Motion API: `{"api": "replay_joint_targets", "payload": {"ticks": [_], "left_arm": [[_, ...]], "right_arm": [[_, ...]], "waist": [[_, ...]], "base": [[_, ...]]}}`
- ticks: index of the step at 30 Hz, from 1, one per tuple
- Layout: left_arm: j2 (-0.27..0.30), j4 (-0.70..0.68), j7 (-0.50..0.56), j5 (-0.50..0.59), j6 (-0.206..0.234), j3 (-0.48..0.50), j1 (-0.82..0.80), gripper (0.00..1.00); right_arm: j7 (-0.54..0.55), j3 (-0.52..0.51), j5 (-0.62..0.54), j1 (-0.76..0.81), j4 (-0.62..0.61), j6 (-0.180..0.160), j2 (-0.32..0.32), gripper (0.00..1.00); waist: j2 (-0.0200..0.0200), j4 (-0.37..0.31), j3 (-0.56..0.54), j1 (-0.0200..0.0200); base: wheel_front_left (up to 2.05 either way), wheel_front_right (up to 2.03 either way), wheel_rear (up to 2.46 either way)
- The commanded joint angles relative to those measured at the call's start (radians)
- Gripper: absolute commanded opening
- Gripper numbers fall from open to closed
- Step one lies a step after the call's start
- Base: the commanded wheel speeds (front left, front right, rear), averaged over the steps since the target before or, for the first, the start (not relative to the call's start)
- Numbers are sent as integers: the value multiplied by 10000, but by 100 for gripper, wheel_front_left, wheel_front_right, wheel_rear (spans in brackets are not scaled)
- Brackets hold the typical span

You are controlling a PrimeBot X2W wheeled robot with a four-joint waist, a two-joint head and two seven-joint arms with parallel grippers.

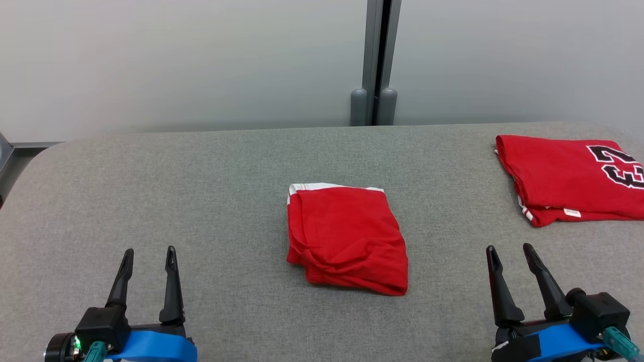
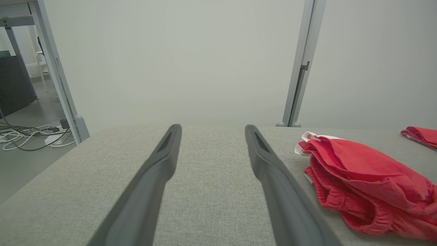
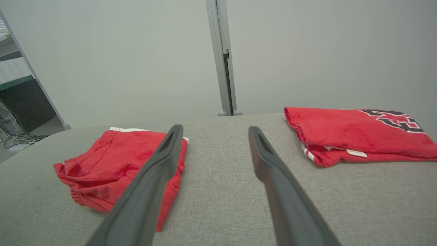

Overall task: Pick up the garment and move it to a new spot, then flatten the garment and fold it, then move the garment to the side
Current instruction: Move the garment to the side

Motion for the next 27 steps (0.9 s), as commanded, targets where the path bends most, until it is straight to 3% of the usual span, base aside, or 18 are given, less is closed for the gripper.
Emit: {"api": "replay_joint_targets", "payload": {"ticks": [1,6,14,20,27], "left_arm": [[20,12,-42,26,2,0,-128,100],[13,-46,-42,30,-17,-16,-239,100],[-27,-135,-42,-73,-34,-154,-590,100],[-70,-166,-42,-176,38,-305,-868,100],[-97,-172,-42,-363,129,-513,-1129,100]], "right_arm": [[3,-4,24,97,36,1,15,100],[1,117,-157,-271,-11,3,15,100],[110,738,-469,-2218,216,1,-169,100],[725,1071,-527,-3900,1344,1,-305,100],[1110,1103,-146,-4896,3579,1,-591,100]], "waist": [[-1,6,10,0],[-1,74,139,0],[-1,411,696,0],[-1,850,1137,0],[-1,1390,1632,0]], "base": [[0,0,0],[0,0,0],[0,0,0],[0,0,0],[0,0,0]]}}
